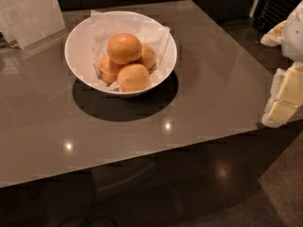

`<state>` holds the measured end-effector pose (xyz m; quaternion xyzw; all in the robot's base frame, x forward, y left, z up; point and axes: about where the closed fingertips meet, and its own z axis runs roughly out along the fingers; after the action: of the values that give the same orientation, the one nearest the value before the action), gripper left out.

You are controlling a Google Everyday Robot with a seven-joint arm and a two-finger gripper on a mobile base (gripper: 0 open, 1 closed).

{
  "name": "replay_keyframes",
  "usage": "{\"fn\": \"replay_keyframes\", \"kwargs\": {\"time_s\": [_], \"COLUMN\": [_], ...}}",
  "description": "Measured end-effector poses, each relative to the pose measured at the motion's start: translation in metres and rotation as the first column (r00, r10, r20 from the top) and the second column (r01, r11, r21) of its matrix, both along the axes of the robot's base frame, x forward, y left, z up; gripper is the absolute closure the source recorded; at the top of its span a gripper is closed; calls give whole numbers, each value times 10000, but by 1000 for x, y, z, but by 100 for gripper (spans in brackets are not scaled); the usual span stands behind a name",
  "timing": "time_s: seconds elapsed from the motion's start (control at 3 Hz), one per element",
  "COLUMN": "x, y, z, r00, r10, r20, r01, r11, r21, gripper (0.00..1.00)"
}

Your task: Pick orange from white bowl

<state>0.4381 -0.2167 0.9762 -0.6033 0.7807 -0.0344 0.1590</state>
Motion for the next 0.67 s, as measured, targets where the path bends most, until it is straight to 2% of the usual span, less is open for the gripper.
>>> {"fn": "replay_keyframes", "kwargs": {"time_s": [0.33,0.67], "x": [0,11], "y": [0,6], "z": [0,4], "r00": [10000,9998], "r10": [0,41], "r20": [2,200], "r01": [0,-45], "r11": [10000,9998], "r21": [2,217], "gripper": [0,0]}}
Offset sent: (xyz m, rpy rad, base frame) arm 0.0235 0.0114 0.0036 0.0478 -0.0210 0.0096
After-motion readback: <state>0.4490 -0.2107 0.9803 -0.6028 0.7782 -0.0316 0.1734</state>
